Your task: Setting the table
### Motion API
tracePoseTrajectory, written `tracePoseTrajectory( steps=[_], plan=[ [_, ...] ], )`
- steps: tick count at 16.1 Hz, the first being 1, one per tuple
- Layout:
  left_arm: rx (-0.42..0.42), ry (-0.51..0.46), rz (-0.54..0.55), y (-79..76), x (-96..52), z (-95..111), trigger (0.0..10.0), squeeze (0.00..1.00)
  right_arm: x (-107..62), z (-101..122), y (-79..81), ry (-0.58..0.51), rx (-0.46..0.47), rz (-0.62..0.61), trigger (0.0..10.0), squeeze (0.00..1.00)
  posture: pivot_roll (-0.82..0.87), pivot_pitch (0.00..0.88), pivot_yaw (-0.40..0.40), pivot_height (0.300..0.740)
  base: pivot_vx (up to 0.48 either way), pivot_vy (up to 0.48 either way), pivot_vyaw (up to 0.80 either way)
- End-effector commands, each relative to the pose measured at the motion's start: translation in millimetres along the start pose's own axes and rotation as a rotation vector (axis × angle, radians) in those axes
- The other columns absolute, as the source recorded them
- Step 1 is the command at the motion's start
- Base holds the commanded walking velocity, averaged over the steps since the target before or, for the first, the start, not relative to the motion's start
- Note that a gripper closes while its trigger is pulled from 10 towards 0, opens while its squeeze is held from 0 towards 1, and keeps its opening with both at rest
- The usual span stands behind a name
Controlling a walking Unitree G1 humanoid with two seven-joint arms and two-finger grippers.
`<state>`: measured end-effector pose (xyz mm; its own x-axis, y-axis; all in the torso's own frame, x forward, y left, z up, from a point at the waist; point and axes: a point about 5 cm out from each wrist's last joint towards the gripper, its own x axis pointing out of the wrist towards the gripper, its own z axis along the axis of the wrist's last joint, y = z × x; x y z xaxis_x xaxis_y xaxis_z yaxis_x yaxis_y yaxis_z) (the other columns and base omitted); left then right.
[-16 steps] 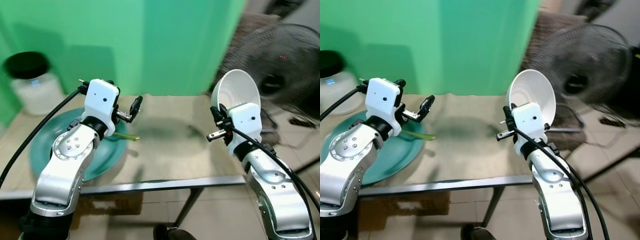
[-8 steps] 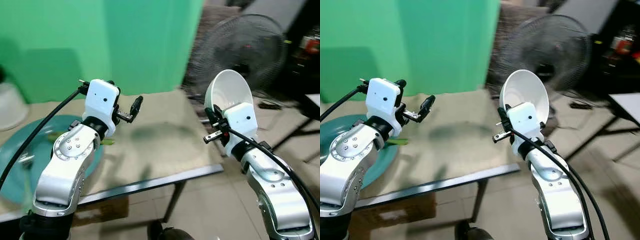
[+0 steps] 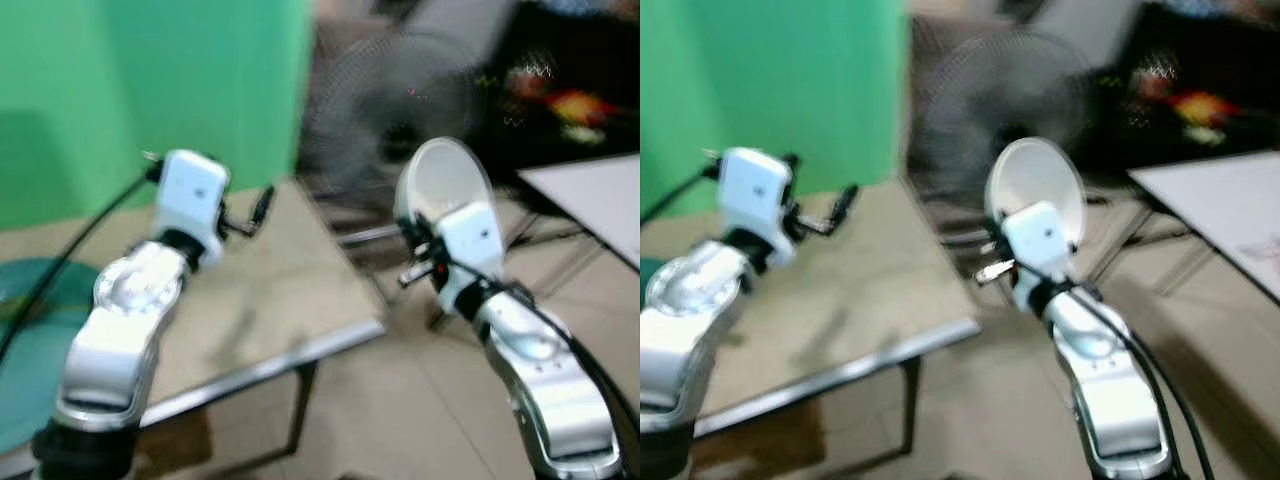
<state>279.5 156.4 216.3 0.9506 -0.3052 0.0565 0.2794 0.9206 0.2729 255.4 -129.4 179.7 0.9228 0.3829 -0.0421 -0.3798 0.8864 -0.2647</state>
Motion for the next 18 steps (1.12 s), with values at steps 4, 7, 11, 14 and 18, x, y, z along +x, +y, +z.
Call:
tracePoseTrajectory(
  steps=[4,7,11,14,18],
  plan=[
    [-0.021,0.015,-0.011,-6.7,2.9,-4,10.0,0.00,-4.0,0,-13.2,0.011,-0.018,-0.076,10.0,0.00,0.05,0.000,-0.095,0.740,0.000,0.000,-0.80],
    [-0.038,0.067,0.003,-8.5,2.5,-16,10.0,0.00,-8.7,-7,-23.6,0.063,-0.057,-0.148,10.0,0.00,0.04,0.000,-0.083,0.740,0.000,0.000,-0.80],
    [-0.049,0.103,0.045,-14.5,-3.6,-35,10.0,0.00,-18.1,-22,-29.5,0.164,-0.045,-0.169,10.0,0.00,0.02,0.000,-0.089,0.740,0.000,0.000,-0.80],
    [-0.054,0.115,0.048,-15.0,-7.8,-41,10.0,0.00,-20.2,-31,-28.7,0.190,0.016,-0.204,10.0,0.00,0.03,0.000,-0.095,0.740,0.000,0.000,-0.80],
    [-0.050,0.135,0.022,-21.3,-12.7,-50,10.0,0.00,-26.7,-48,-22.0,0.275,-0.001,-0.201,10.0,0.00,0.02,0.000,-0.079,0.740,0.000,0.000,-0.79]
  ],
)
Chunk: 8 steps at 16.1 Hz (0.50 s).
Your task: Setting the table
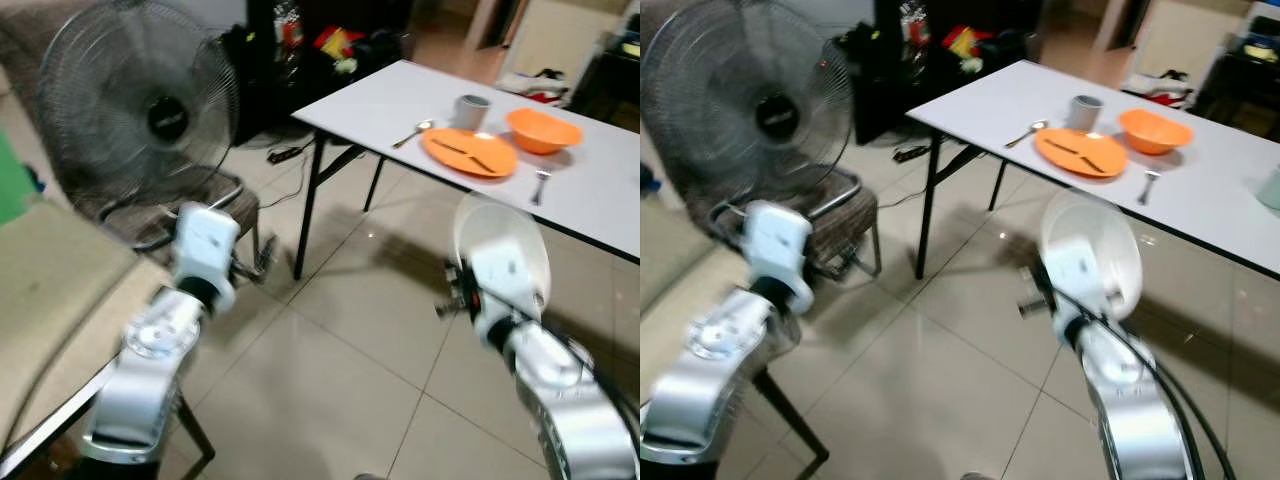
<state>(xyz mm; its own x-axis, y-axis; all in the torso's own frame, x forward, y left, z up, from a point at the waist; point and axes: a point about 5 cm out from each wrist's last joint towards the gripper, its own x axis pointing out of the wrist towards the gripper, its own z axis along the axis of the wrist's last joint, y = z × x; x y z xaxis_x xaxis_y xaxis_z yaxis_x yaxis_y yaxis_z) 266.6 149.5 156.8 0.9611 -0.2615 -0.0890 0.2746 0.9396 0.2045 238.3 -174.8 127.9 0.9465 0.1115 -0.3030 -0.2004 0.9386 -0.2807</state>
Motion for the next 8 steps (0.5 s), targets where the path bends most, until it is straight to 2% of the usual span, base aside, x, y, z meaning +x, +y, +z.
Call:
tracePoseTrajectory(
  steps=[1,3,8],
  plan=[
    [0.039,-0.019,0.020,4.8,0.2,3.5,10.0,0.00,-0.6,9.9,-1.5,-0.043,-0.015,-0.025,10.0,0.00,0.02,0.000,-0.069,0.740,0.000,0.000,-0.79],
    [0.024,-0.026,0.019,4.9,0.5,3.7,10.0,0.00,-3.1,7.4,-1.0,-0.039,0.005,-0.018,10.0,0.00,0.01,0.000,-0.066,0.740,0.000,0.000,-0.79],
    [0.003,-0.076,0.025,3.8,-2.2,5.4,10.0,0.00,-6.1,4.2,2.8,-0.031,-0.037,0.003,10.0,0.00,0.01,0.000,-0.073,0.740,0.000,0.000,-0.79]
  ],
)
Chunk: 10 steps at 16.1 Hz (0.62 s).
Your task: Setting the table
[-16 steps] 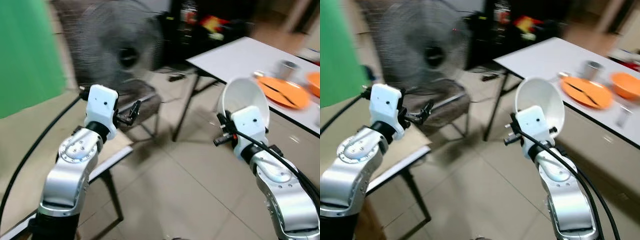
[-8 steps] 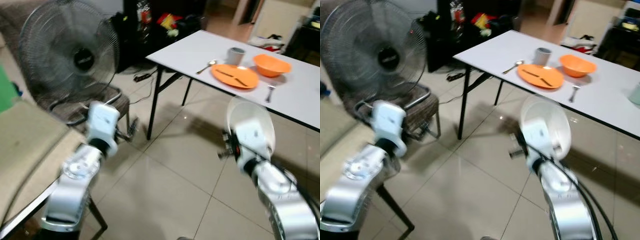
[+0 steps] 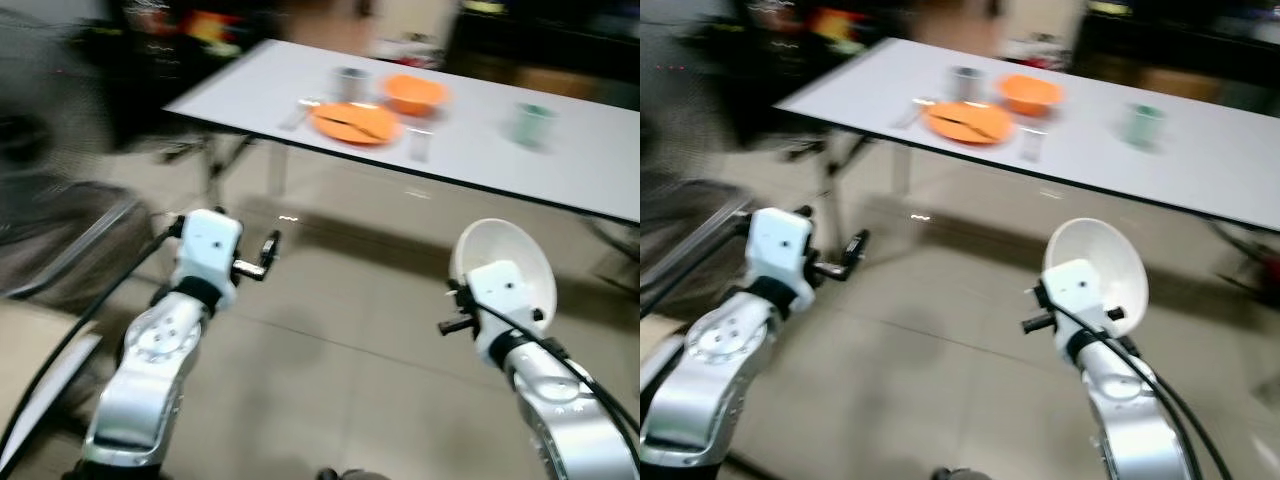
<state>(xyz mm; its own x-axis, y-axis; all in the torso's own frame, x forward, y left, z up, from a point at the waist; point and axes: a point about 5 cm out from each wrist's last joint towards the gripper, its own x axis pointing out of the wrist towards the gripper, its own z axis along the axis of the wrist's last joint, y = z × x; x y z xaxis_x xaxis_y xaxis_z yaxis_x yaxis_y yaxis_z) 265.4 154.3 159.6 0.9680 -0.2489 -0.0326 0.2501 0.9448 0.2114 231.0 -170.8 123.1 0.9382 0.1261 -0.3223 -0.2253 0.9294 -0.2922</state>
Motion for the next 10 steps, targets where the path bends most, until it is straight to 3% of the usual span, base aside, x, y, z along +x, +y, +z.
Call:
tracePoseTrajectory(
  steps=[1,5,9,10],
  plan=[
    [-0.002,-0.033,-0.012,-1.4,-0.4,4.9,10.0,0.00,-1.8,8.7,-3.0,-0.043,-0.016,-0.009,10.0,0.00,0.01,0.000,-0.080,0.740,0.000,0.000,-0.79],
    [-0.012,-0.042,-0.040,-3.8,-2.7,5.7,10.0,0.00,-4.3,5.7,-4.4,-0.027,0.005,0.002,10.0,0.00,0.01,0.000,-0.081,0.740,0.120,0.000,-0.60],
    [-0.012,-0.040,-0.060,-6.9,-2.8,4.1,10.0,0.00,-4.1,8.2,-4.2,-0.038,-0.012,0.003,10.0,0.00,0.01,0.000,-0.084,0.740,0.273,0.000,0.00],
    [-0.007,-0.040,-0.061,-6.4,-2.9,3.9,10.0,0.00,-3.7,7.9,-3.2,-0.036,-0.010,0.008,10.0,0.00,0.01,0.000,-0.084,0.740,0.289,0.000,-0.61]
  ],
)
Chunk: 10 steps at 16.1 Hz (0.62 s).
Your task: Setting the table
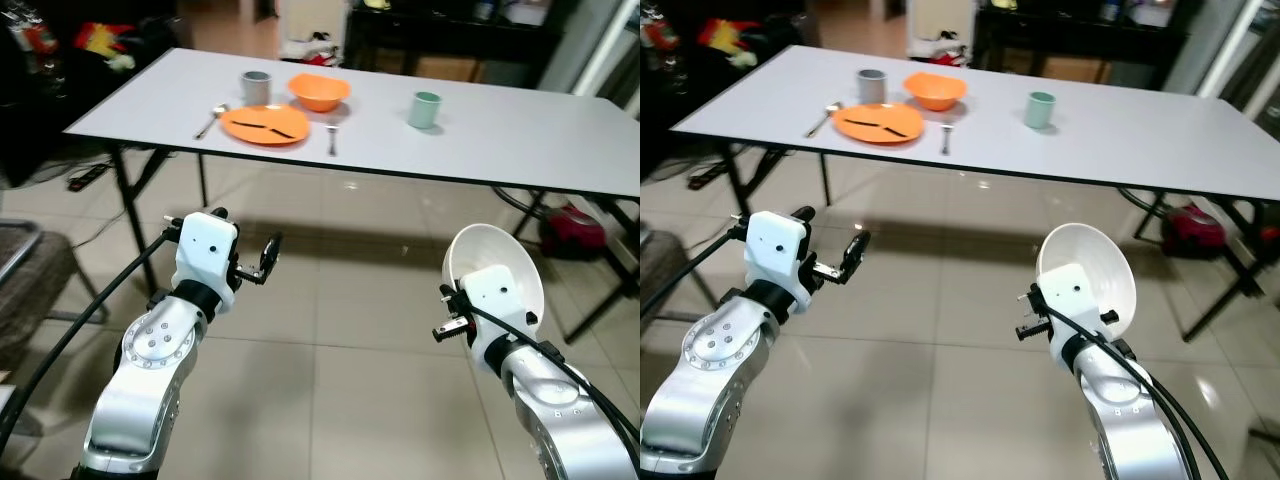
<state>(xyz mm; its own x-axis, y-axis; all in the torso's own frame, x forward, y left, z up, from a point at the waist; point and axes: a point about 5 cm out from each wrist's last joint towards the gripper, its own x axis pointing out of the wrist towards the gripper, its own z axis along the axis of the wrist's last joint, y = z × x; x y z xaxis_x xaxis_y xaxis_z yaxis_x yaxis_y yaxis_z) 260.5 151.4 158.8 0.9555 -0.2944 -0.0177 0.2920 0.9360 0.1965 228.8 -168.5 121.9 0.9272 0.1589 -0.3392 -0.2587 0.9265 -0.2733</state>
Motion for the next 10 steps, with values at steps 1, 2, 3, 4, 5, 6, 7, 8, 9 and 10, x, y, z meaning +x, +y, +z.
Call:
tracePoseTrajectory(
  steps=[1,2,3,4,5,6,7,8,9,10],
  plan=[
    [0.008,-0.015,-0.019,-2.4,1.0,3.8,10.0,0.00,-2.6,8.4,-6.0,-0.041,-0.017,-0.030,10.0,0.00,0.01,0.000,-0.085,0.740,0.296,0.000,-0.80],
    [0.008,-0.015,-0.019,-2.4,1.0,3.8,10.0,0.00,-2.6,8.4,-6.0,-0.041,-0.017,-0.030,10.0,0.00,0.01,0.000,-0.085,0.740,0.296,0.000,-0.80],
    [0.022,-0.012,-0.027,-2.2,0.7,3.4,10.0,0.00,-2.4,8.5,-6.0,-0.042,-0.013,-0.033,10.0,0.00,0.01,0.000,-0.084,0.740,0.300,0.000,-0.80],
    [0.033,-0.012,-0.034,-1.8,0.8,3.6,10.0,0.00,-2.0,9.2,-5.7,-0.048,-0.004,-0.035,10.0,0.00,0.01,0.000,-0.078,0.740,0.296,0.000,-0.76],
    [0.042,-0.012,-0.039,-2.1,1.2,3.7,10.0,0.00,-2.1,9.4,-5.7,-0.052,-0.001,-0.042,10.0,0.00,0.01,0.000,-0.075,0.740,0.296,0.000,0.00],
    [0.043,-0.012,-0.041,-2.1,1.5,3.5,10.0,0.00,-2.1,9.6,-5.4,-0.053,-0.001,-0.045,10.0,0.00,0.01,0.000,-0.073,0.740,0.300,0.000,0.00],
    [0.043,-0.012,-0.043,-2.2,1.7,3.3,10.0,0.00,-2.2,9.6,-5.5,-0.053,-0.004,-0.047,10.0,0.00,0.01,0.000,-0.071,0.740,0.300,0.000,0.00],
    [0.043,-0.012,-0.044,-2.3,1.8,3.3,10.0,0.00,-2.2,9.6,-5.5,-0.053,-0.006,-0.047,10.0,0.00,0.01,0.000,-0.071,0.740,0.296,0.000,0.00],
    [0.039,-0.013,-0.041,-2.0,2.5,3.1,10.0,0.00,-2.5,10.6,-6.9,-0.059,-0.016,-0.050,10.0,0.00,0.01,0.000,-0.071,0.740,0.296,0.000,0.00],
    [0.038,-0.013,-0.039,-1.9,2.7,3.1,10.0,0.00,-2.6,10.9,-7.7,-0.059,-0.016,-0.052,10.0,0.00,0.01,0.000,-0.071,0.740,0.296,0.000,0.00]
  ],
)
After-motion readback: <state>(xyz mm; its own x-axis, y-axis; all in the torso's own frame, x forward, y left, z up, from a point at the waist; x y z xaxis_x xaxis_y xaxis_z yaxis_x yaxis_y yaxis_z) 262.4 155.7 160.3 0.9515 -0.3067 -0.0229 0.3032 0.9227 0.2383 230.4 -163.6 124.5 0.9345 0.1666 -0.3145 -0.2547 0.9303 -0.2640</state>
